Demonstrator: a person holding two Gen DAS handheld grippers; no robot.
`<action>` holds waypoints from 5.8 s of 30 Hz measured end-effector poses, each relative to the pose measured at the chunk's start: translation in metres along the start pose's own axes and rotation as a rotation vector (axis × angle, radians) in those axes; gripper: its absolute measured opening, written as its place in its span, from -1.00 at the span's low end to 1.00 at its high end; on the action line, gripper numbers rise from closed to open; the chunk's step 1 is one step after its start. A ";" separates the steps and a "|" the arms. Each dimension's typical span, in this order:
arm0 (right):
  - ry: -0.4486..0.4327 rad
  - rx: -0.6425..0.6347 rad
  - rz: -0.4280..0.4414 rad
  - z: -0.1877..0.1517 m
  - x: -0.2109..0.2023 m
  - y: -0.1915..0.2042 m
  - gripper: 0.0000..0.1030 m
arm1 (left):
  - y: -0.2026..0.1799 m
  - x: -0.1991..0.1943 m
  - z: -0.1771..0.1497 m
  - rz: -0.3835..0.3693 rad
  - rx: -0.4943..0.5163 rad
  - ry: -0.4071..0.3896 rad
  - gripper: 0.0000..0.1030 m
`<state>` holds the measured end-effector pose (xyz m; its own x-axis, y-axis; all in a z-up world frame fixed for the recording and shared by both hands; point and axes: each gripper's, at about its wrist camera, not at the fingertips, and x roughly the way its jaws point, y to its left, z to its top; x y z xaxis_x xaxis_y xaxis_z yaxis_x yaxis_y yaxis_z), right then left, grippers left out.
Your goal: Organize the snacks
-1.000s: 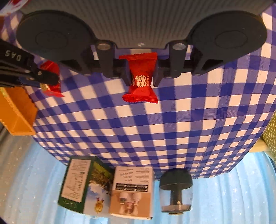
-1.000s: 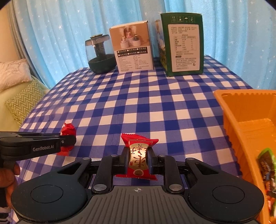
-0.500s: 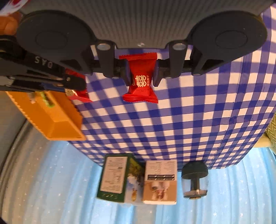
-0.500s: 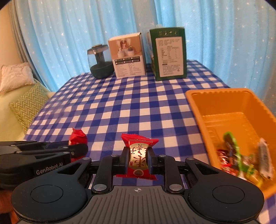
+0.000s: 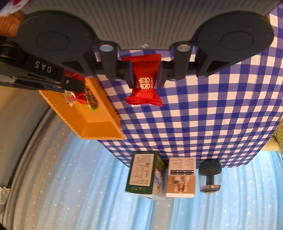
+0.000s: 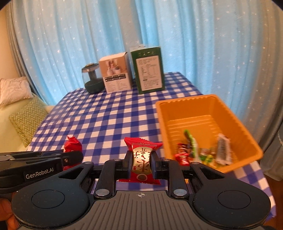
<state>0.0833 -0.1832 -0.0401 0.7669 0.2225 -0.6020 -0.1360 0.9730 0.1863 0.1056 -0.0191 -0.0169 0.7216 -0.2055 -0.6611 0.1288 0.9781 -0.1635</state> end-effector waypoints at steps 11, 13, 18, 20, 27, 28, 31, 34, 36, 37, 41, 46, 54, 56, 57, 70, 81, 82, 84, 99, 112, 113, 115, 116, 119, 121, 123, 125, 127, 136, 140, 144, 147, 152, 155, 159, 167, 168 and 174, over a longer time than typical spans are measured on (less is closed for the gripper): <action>-0.029 0.034 -0.038 -0.010 -0.042 -0.042 -0.58 | -0.046 -0.020 -0.008 -0.036 0.025 0.003 -0.54; -0.034 0.043 -0.051 -0.011 -0.046 -0.048 -0.58 | -0.052 -0.019 -0.008 -0.038 0.028 0.007 -0.54; -0.043 0.069 -0.075 -0.012 -0.054 -0.063 -0.58 | -0.068 -0.014 -0.009 -0.045 0.046 0.013 -0.54; -0.046 0.078 -0.082 -0.012 -0.056 -0.069 -0.58 | -0.074 -0.013 -0.009 -0.052 0.055 0.015 -0.54; -0.058 0.102 -0.105 -0.010 -0.063 -0.081 -0.58 | -0.089 -0.006 -0.006 -0.074 0.075 0.016 -0.54; -0.058 0.105 -0.108 -0.010 -0.063 -0.082 -0.58 | -0.091 -0.006 -0.006 -0.077 0.076 0.016 -0.54; -0.061 0.113 -0.116 -0.009 -0.064 -0.086 -0.58 | -0.095 -0.003 -0.005 -0.084 0.081 0.017 -0.54; -0.062 0.121 -0.122 -0.007 -0.064 -0.091 -0.58 | -0.100 -0.001 -0.003 -0.093 0.089 0.019 -0.54; -0.065 0.126 -0.126 -0.006 -0.064 -0.094 -0.58 | -0.103 0.001 -0.001 -0.100 0.095 0.017 -0.54; -0.066 0.128 -0.128 -0.005 -0.064 -0.096 -0.58 | -0.105 0.002 0.000 -0.105 0.098 0.017 -0.54; -0.070 0.131 -0.137 -0.001 -0.062 -0.101 -0.58 | -0.114 0.009 0.004 -0.121 0.111 0.020 -0.54; -0.072 0.139 -0.148 0.005 -0.058 -0.110 -0.58 | -0.122 0.020 0.009 -0.138 0.122 0.027 -0.54; -0.057 0.140 -0.158 0.015 -0.039 -0.125 -0.58 | -0.130 0.042 0.020 -0.144 0.134 0.038 -0.54; -0.055 0.138 -0.157 0.017 -0.034 -0.128 -0.58 | -0.132 0.047 0.023 -0.148 0.132 0.040 -0.54; -0.054 0.137 -0.156 0.019 -0.032 -0.129 -0.58 | -0.133 0.050 0.024 -0.150 0.133 0.041 -0.54; -0.048 0.118 -0.150 0.045 0.004 -0.137 -0.58 | -0.137 0.088 0.044 -0.168 0.123 0.065 -0.54; -0.026 0.082 -0.144 0.066 0.037 -0.150 -0.58 | -0.138 0.122 0.060 -0.164 0.131 0.078 -0.54; -0.022 0.078 -0.144 0.067 0.041 -0.151 -0.58 | -0.139 0.126 0.061 -0.164 0.132 0.079 -0.54; -0.015 0.071 -0.143 0.070 0.048 -0.152 -0.58 | -0.139 0.132 0.064 -0.165 0.134 0.080 -0.54; 0.006 0.061 -0.142 0.084 0.080 -0.158 -0.58 | -0.135 0.174 0.083 -0.158 0.135 0.101 -0.54; 0.030 0.074 -0.155 0.082 0.093 -0.166 -0.58 | -0.129 0.199 0.091 -0.170 0.135 0.111 -0.55; 0.030 0.076 -0.156 0.081 0.092 -0.166 -0.58 | -0.129 0.200 0.091 -0.178 0.133 0.110 -0.55; 0.029 0.078 -0.156 0.082 0.092 -0.166 -0.58 | -0.129 0.203 0.092 -0.197 0.136 0.117 -0.46; 0.028 0.078 -0.157 0.082 0.092 -0.166 -0.58 | -0.129 0.203 0.093 -0.192 0.142 0.116 -0.43; 0.027 0.080 -0.158 0.082 0.091 -0.165 -0.58 | -0.127 0.199 0.094 -0.183 0.142 0.105 -0.43; 0.027 0.082 -0.158 0.081 0.090 -0.166 -0.58 | -0.123 0.196 0.093 -0.174 0.135 0.100 -0.42; 0.029 0.087 -0.157 0.081 0.089 -0.167 -0.58 | -0.120 0.192 0.091 -0.160 0.136 0.098 -0.42; 0.029 0.087 -0.154 0.080 0.088 -0.166 -0.58 | -0.116 0.189 0.089 -0.152 0.140 0.101 -0.40; 0.031 0.091 -0.145 0.080 0.088 -0.163 -0.58 | -0.114 0.185 0.085 -0.141 0.148 0.102 -0.40; 0.032 0.086 -0.120 0.083 0.088 -0.153 -0.58 | -0.106 0.173 0.074 -0.131 0.142 0.105 -0.34; 0.050 0.084 -0.110 0.083 0.091 -0.151 -0.58 | -0.104 0.173 0.071 -0.131 0.136 0.110 -0.32; 0.067 0.080 -0.099 0.083 0.097 -0.149 -0.58 | -0.101 0.173 0.069 -0.129 0.134 0.113 -0.31; 0.064 0.072 -0.063 0.086 0.102 -0.148 -0.57 | -0.100 0.171 0.069 -0.122 0.141 0.111 -0.27; 0.024 0.137 -0.054 0.089 0.093 -0.156 -0.10 | -0.096 0.161 0.066 -0.115 0.143 0.100 -0.07; 0.018 0.155 -0.068 0.087 0.082 -0.159 -0.09 | -0.092 0.153 0.063 -0.112 0.129 0.093 0.02; 0.020 0.183 -0.092 0.078 0.064 -0.165 -0.08 | -0.089 0.139 0.057 -0.105 0.114 0.083 0.24; 0.026 0.213 -0.106 0.058 0.021 -0.161 -0.04 | -0.087 0.098 0.043 -0.078 0.093 0.048 0.73; 0.024 0.212 -0.104 0.056 0.015 -0.159 -0.01 | -0.088 0.092 0.041 -0.073 0.092 0.044 0.76; 0.014 0.196 -0.094 0.044 -0.023 -0.142 0.21 | -0.088 0.054 0.027 -0.046 0.076 0.014 0.94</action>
<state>0.1129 -0.3295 -0.0187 0.7618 0.1332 -0.6340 0.0615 0.9594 0.2754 0.1519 -0.1151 -0.0182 0.7041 -0.2506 -0.6644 0.2135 0.9671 -0.1385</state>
